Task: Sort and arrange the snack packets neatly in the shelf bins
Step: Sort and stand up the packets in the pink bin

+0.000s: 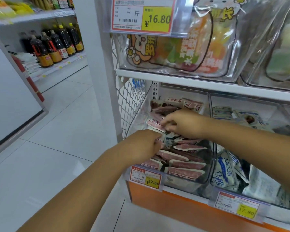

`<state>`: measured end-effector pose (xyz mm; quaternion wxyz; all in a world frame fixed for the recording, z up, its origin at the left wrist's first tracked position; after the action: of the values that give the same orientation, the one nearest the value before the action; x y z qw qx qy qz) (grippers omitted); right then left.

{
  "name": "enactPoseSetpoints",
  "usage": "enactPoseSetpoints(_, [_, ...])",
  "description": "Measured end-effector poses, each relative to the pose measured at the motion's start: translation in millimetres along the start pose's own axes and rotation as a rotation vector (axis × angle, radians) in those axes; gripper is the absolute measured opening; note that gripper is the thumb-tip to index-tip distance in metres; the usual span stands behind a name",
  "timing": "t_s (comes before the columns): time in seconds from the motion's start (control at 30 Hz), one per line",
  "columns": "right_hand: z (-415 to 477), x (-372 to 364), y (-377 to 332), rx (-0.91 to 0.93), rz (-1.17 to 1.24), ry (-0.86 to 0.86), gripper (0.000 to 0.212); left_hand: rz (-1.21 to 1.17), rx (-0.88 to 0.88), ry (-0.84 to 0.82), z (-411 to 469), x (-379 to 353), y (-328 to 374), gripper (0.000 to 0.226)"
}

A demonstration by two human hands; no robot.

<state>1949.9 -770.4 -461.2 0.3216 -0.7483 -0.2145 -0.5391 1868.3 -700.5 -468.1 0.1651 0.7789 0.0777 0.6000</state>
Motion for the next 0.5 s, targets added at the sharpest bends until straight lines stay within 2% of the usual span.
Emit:
enactPoseSetpoints(0.1, [9.6, -17.8, -2.9, 0.103, -0.016, -0.166, 0.036, -0.033, -0.005, 0.059, -10.3, 1.4, 0.3, 0.032])
enactPoseSetpoints(0.23, [23.1, -30.8, 0.0, 0.075, -0.078, -0.322, 0.068, -0.004, -0.026, 0.1, -11.9, 1.9, 0.5, 0.027])
enactPoseSetpoints(0.3, [27.5, -35.7, -3.2, 0.083, -0.118, -0.368, 0.076, 0.006, -0.022, 0.109, -11.0, 0.0, -0.9, 0.027])
enactPoseSetpoints(0.4, [35.4, -43.1, -0.4, 0.123, -0.188, -0.376, 0.077, 0.004, -0.007, 0.109, -10.8, -2.3, -4.6, 0.027])
enactPoseSetpoints(0.5, [42.8, -41.4, 3.2, 0.168, -0.338, -0.282, 0.071, -0.008, 0.015, 0.115, -13.3, -1.5, -6.6, 0.022])
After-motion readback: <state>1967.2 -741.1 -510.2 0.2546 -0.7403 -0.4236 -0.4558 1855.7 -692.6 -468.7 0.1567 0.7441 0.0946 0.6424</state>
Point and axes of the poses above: each hand's wrist, its own z-axis towards the middle knuckle, its own x-axis out of the back of the hand, y = z × x, the point moved 9 cm from there along z, towards the middle knuckle, and after that the axes turned 3 degrees about x, right-handed, at the moved point
